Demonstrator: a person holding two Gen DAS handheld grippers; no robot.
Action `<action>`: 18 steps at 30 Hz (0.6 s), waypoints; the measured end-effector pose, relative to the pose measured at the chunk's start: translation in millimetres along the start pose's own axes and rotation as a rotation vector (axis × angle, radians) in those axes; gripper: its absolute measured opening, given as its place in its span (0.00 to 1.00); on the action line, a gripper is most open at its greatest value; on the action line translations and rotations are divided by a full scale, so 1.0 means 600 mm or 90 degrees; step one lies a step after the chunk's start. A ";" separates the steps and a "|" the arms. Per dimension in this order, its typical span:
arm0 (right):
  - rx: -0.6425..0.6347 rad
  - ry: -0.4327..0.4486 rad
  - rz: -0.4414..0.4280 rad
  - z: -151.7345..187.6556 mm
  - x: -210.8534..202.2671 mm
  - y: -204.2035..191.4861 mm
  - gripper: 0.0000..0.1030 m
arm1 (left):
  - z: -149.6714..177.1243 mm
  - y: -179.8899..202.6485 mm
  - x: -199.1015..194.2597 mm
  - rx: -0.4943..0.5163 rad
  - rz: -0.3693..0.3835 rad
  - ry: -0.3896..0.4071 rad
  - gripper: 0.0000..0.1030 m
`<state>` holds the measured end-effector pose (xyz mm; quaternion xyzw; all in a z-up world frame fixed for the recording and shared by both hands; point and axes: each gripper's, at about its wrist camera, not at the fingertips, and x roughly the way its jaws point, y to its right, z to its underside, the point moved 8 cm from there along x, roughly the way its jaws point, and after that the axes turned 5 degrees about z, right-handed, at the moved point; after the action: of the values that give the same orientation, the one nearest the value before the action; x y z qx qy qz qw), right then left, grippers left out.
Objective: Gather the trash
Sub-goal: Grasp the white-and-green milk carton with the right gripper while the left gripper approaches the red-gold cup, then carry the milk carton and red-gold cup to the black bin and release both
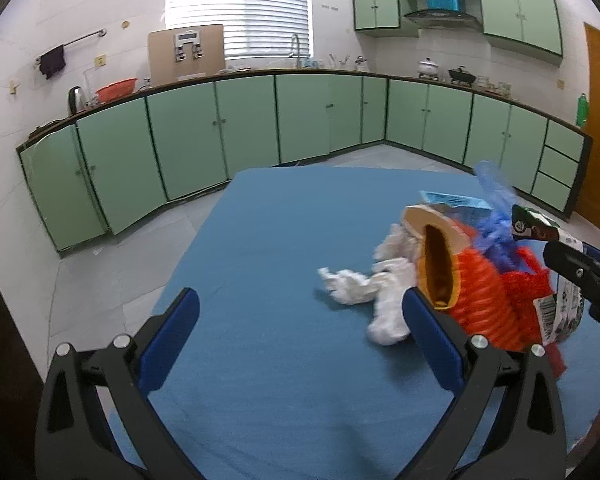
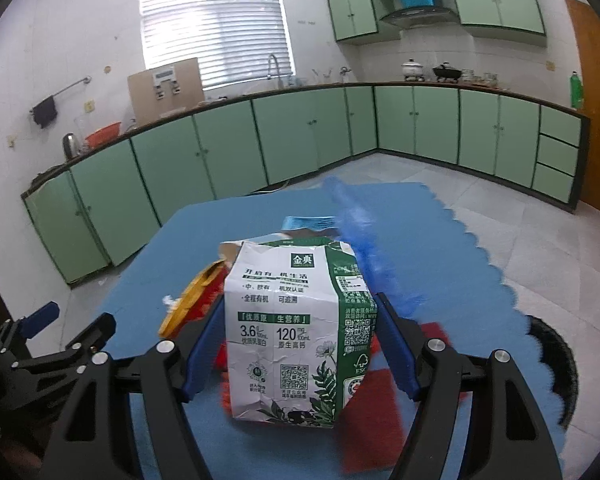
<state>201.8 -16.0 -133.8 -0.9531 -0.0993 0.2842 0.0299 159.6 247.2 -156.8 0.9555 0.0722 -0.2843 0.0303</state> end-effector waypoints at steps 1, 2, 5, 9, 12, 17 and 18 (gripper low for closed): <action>0.002 0.000 0.008 0.000 -0.001 0.009 0.69 | -0.002 0.013 0.001 0.001 0.010 0.001 0.95; 0.005 -0.001 0.015 0.001 -0.002 0.020 0.69 | -0.003 0.024 0.001 0.002 0.017 0.002 0.95; 0.009 -0.005 0.031 0.004 -0.004 0.046 0.69 | -0.008 0.052 0.006 0.005 0.035 0.004 0.95; 0.011 -0.001 0.051 0.005 -0.012 0.075 0.69 | -0.007 0.089 0.019 0.020 0.052 0.005 0.95; 0.013 0.004 0.059 0.005 -0.017 0.092 0.69 | -0.007 0.106 0.033 0.027 0.056 0.004 0.82; 0.020 0.007 0.071 0.005 -0.021 0.112 0.69 | -0.001 0.130 0.065 0.040 0.069 -0.014 0.54; 0.022 0.006 0.073 0.005 -0.021 0.116 0.69 | 0.001 0.133 0.068 0.041 0.073 -0.018 0.43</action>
<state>202.2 -86.9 -137.5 -0.9578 -0.0397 0.2829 0.0309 205.7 173.4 -178.2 0.9545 0.0073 -0.2977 0.0169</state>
